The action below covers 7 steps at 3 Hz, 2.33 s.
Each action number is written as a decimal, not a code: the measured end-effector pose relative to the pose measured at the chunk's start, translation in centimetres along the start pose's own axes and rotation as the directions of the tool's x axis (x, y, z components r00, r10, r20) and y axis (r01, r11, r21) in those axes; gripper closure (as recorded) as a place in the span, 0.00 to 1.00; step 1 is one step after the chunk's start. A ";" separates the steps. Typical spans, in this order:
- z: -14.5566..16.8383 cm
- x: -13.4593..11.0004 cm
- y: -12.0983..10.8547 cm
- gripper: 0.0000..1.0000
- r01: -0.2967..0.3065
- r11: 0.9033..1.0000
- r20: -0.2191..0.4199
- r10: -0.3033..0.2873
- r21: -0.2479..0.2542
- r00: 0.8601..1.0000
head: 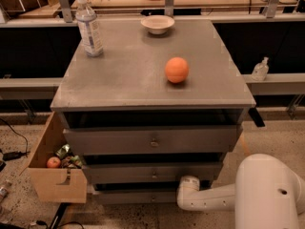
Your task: Open bottom drawer
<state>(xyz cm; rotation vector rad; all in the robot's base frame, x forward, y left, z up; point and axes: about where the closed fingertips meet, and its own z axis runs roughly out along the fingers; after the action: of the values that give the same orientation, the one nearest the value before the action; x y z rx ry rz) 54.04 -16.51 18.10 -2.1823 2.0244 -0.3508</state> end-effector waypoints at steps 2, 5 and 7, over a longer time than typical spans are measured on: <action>0.0 0.0 0.0 1.00 0.000 1.000 0.000 0.000 0.000 1.000; 0.0 0.0 0.0 1.00 0.000 1.000 0.000 0.000 0.000 1.000; 0.0 0.0 0.0 0.80 0.000 1.000 0.000 0.000 -0.001 1.000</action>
Offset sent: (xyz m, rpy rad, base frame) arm -0.2154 -0.0496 0.0770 0.0140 0.3755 0.1622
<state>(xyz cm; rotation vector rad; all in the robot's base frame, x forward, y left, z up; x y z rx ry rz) 54.01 -16.52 18.10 -2.1829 2.0244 -0.3502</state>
